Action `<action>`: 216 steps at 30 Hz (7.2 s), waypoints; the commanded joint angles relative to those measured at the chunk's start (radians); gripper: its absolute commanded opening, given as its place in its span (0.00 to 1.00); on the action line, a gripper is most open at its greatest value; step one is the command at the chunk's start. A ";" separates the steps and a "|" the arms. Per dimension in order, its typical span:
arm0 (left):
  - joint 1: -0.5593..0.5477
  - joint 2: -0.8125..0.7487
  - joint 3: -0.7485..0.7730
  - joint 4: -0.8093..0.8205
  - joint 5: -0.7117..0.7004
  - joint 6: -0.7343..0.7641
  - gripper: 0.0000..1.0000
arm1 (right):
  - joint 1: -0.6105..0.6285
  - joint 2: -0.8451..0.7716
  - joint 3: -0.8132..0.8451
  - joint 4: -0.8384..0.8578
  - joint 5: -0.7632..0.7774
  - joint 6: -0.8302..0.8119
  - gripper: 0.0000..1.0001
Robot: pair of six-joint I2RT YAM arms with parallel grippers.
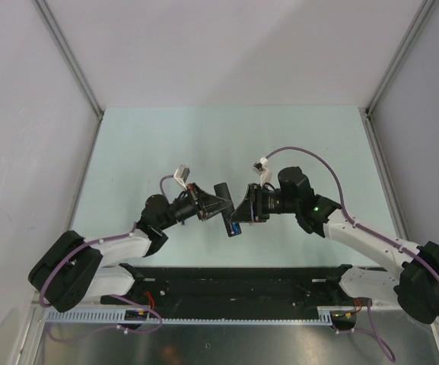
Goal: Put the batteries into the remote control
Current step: Load the battery into the remote control, then pick up the battery cover at the center of the board.
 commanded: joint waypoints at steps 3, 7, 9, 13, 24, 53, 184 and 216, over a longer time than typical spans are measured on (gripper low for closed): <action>-0.008 -0.032 0.035 0.024 0.020 0.018 0.00 | 0.000 0.025 0.003 0.053 -0.025 0.001 0.36; -0.010 -0.036 0.035 0.022 0.022 0.018 0.00 | 0.000 0.044 0.003 0.061 -0.029 0.006 0.23; -0.010 -0.038 0.036 0.021 0.022 0.018 0.00 | 0.001 0.050 0.002 0.063 -0.032 0.006 0.15; -0.010 -0.041 0.039 0.019 0.023 0.020 0.00 | 0.001 0.050 0.003 0.061 -0.037 0.003 0.13; -0.010 -0.036 0.041 0.010 0.022 0.029 0.00 | -0.002 -0.011 0.003 0.043 -0.025 0.017 0.47; -0.008 -0.079 0.065 0.010 0.027 0.009 0.00 | -0.002 -0.004 -0.033 0.082 -0.103 0.038 0.23; 0.026 -0.160 0.016 -0.120 -0.047 0.184 0.00 | -0.157 -0.076 0.164 -0.610 0.724 -0.135 0.68; 0.154 -0.346 -0.091 -0.214 0.045 0.227 0.00 | -0.308 0.567 0.306 -0.404 0.824 -0.459 0.63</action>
